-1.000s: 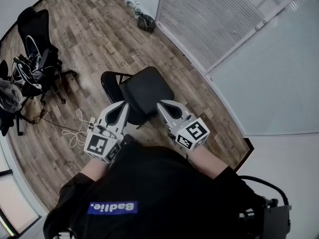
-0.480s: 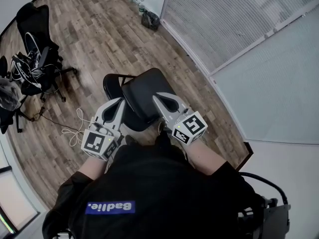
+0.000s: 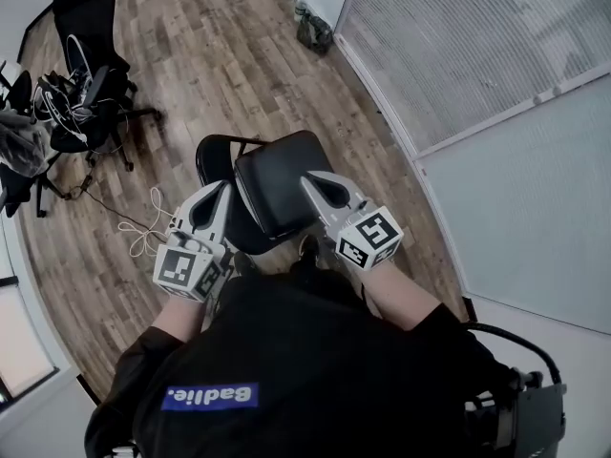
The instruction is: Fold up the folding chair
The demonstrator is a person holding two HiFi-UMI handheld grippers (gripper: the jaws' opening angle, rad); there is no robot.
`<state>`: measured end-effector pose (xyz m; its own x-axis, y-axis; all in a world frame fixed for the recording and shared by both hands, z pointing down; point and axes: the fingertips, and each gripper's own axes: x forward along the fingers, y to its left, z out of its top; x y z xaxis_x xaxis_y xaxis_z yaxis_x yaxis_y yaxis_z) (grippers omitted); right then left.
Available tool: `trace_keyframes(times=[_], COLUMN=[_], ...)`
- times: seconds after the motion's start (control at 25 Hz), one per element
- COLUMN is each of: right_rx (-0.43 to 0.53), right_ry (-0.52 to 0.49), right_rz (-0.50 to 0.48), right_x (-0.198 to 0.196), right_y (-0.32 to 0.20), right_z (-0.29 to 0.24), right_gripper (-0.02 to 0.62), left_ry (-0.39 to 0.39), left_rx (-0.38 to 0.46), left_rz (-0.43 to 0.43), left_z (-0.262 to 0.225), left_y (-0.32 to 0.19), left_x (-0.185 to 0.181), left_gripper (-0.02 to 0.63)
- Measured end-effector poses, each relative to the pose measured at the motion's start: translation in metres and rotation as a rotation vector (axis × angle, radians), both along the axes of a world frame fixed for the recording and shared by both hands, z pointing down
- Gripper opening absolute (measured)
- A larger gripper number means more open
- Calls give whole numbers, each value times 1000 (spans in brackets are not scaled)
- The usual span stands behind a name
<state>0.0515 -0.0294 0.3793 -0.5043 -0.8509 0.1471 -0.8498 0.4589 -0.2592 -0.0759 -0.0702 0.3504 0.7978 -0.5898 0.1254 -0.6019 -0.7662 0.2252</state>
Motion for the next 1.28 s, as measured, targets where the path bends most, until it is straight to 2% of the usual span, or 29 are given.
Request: trace_keyframes(times=[0.2, 0.44, 0.68, 0.96, 1.28], right_rx=[-16, -35, -74, -166, -251], right_ry=[-1, -21, -24, -36, -28], right_rz=[-47, -88, -99, -68, -23], right_x=[12, 19, 24, 40, 61], right_y=[-8, -19, -27, -42, -42], right_z=[13, 33, 62, 111, 155], right_gripper=[2, 2, 2, 3, 12], left_ry=[-11, -94, -158, -301, -456], left_rx=[-13, -72, -128, -253, -345], left_rz=[-73, -146, -177, -221, -241], left_z=[11, 45, 83, 147, 204], left_y=[-9, -21, -30, -44, -45], left_x=[5, -8, -24, -45, -70], left_gripper=[5, 5, 5, 6, 8])
